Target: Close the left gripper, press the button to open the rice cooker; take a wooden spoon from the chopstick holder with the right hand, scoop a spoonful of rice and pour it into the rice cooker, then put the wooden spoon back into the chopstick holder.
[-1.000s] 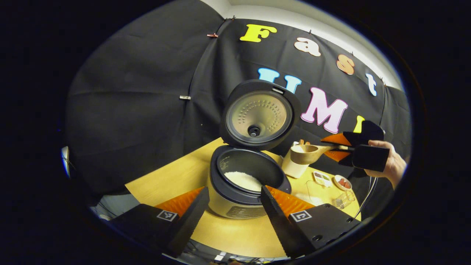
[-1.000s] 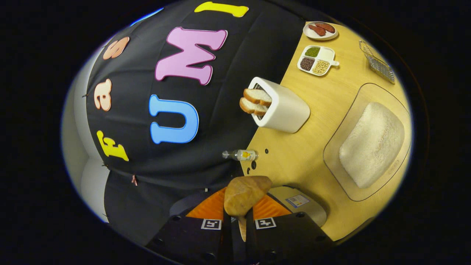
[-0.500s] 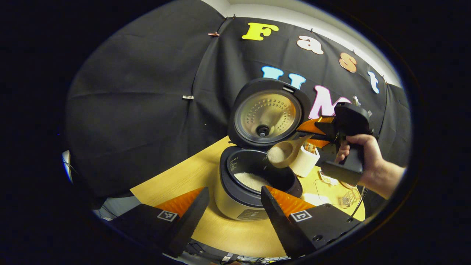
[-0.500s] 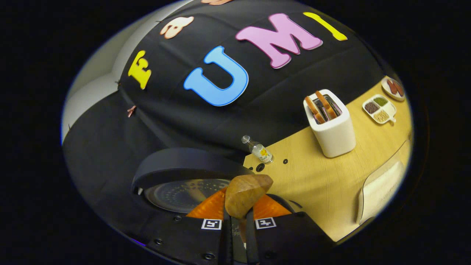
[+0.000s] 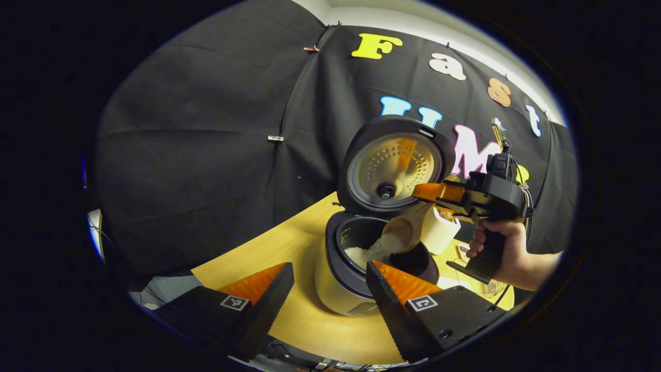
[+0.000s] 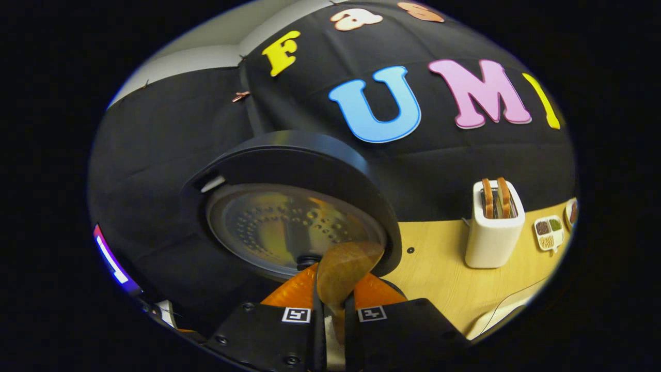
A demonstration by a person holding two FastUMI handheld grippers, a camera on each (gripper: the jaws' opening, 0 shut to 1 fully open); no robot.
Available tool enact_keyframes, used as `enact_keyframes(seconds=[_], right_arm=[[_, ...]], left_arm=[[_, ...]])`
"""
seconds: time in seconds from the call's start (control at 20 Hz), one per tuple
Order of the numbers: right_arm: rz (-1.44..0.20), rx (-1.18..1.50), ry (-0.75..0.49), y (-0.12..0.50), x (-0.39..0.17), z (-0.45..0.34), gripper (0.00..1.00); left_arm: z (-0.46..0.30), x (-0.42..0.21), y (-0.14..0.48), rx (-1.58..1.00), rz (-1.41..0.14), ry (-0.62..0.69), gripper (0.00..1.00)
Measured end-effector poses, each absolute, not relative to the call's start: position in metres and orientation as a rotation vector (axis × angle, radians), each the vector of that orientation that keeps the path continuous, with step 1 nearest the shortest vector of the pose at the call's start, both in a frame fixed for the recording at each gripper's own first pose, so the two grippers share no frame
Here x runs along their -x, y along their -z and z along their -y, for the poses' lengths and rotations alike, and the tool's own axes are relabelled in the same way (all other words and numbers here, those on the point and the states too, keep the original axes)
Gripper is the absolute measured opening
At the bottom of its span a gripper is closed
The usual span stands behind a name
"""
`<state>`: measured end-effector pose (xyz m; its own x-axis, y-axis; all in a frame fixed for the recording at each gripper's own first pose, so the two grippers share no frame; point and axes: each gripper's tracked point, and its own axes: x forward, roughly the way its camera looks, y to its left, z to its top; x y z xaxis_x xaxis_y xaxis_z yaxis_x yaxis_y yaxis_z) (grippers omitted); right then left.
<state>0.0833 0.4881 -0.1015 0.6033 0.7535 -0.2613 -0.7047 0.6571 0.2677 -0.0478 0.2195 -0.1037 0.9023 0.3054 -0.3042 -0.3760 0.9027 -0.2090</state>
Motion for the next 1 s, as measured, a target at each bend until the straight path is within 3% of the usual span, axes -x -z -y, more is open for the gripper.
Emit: enact_keyframes(seconds=[0.25,0.3,0.35,0.65,0.8,1.0], right_arm=[[-0.281,-0.001,-0.959,0.096,-0.061,-0.500,0.18],[-0.262,0.030,-0.984,0.096,-0.055,-0.502,0.14],[-0.237,0.060,-1.010,0.095,-0.049,-0.503,0.18],[-0.151,0.235,-1.143,0.105,-0.012,-0.504,0.18],[-0.154,0.248,-1.154,0.106,-0.003,-0.503,0.18],[-0.190,0.125,-1.096,0.086,-0.019,-0.496,0.18]], left_arm=[[-0.217,0.043,0.101,0.261,-0.264,-0.350,0.95],[-0.216,0.043,0.100,0.261,-0.260,-0.351,0.95],[-0.216,0.045,0.100,0.262,-0.256,-0.352,0.95],[-0.218,0.046,0.099,0.277,-0.247,-0.370,0.96],[-0.217,0.049,0.098,0.276,-0.242,-0.372,0.92],[-0.210,0.052,0.094,0.261,-0.240,-0.363,0.95]])
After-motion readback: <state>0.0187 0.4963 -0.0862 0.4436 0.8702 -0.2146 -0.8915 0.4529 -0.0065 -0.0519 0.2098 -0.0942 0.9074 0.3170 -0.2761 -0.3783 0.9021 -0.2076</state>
